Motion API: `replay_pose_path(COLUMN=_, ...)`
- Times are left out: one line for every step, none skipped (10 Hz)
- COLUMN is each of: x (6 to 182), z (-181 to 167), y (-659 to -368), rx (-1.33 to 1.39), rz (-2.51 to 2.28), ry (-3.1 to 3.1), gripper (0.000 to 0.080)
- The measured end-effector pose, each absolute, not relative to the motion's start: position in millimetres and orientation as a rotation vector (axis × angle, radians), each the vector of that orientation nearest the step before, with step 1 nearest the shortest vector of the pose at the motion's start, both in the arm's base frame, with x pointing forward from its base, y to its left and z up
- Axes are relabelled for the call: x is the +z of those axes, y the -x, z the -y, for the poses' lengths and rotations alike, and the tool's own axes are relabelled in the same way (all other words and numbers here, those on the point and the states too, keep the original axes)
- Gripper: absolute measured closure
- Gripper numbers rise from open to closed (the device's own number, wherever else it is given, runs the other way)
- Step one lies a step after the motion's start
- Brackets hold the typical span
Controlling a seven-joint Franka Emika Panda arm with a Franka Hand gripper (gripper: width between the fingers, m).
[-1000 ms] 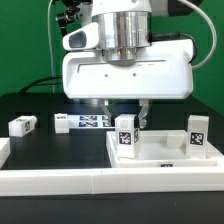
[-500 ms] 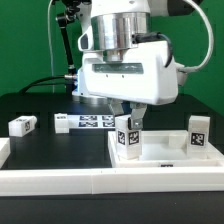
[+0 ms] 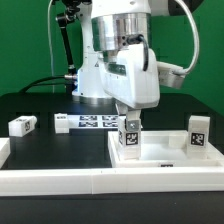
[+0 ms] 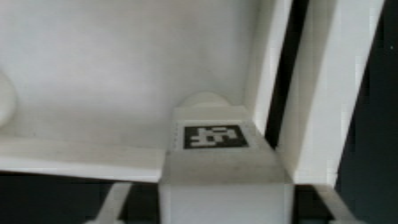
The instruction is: Assemble square table
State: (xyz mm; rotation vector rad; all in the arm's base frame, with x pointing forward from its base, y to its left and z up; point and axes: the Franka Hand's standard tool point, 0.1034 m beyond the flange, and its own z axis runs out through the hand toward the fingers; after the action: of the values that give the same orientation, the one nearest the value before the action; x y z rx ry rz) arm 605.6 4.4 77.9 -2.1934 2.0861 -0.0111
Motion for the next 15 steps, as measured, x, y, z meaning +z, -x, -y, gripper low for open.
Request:
replay_pose_path(x=77.8, z=-4.6, y=-605.6, rx=-0.005, rz=-2.140, ry=2.136, gripper=0.0508)
replay_pose_path(x=77.7, z=-4.5, y=-605.6, rx=0.003, rz=-2.190, ry=2.079, gripper=0.0508)
replay_pose_path(x=77.6, z=-4.7, y=-605.6, rx=0.008, rz=-2.228, ry=2.036, gripper=0.0508)
replay_pose_path(x=77.5, z=-4.9, y=-605.6, rx=0.011, rz=-2.251, ry=2.009, gripper=0.0450)
replay_pose_path(x=77.3, z=-5.3, y=-605.4, rx=0.010, rz=-2.224, ry=2.039, gripper=0.0450)
replay_pose_path(x=77.2, z=-5.6, y=-605.3, rx=0.006, rz=-2.183, ry=2.082, gripper=0.0261)
replay_pose_path(x=76.9, z=-7.7, y=-605.1, rx=0.001, rz=-2.106, ry=2.162, gripper=0.0261)
replay_pose_path(x=76.7, z=-10.4, y=-604.9, rx=-0.004, rz=-2.018, ry=2.243, gripper=0.0173)
replay_pose_path(x=76.7, z=-9.5, y=-604.9, rx=-0.010, rz=-1.960, ry=2.295, gripper=0.0173)
replay_pose_path(x=76.6, z=-9.2, y=-604.9, rx=-0.017, rz=-1.862, ry=2.375, gripper=0.0154)
replay_pose_path(x=76.6, z=-9.2, y=-604.8, rx=-0.022, rz=-1.807, ry=2.419, gripper=0.0151)
replay_pose_path(x=76.4, z=-9.2, y=-604.6, rx=-0.033, rz=-1.670, ry=2.521, gripper=0.0151)
replay_pose_path(x=76.0, z=-10.8, y=-604.1, rx=-0.042, rz=-1.538, ry=2.613, gripper=0.0151)
replay_pose_path(x=76.0, z=-12.2, y=-604.0, rx=-0.048, rz=-1.454, ry=2.664, gripper=0.0151)
replay_pose_path(x=75.7, z=-11.8, y=-604.1, rx=-0.060, rz=-1.281, ry=2.755, gripper=0.0151)
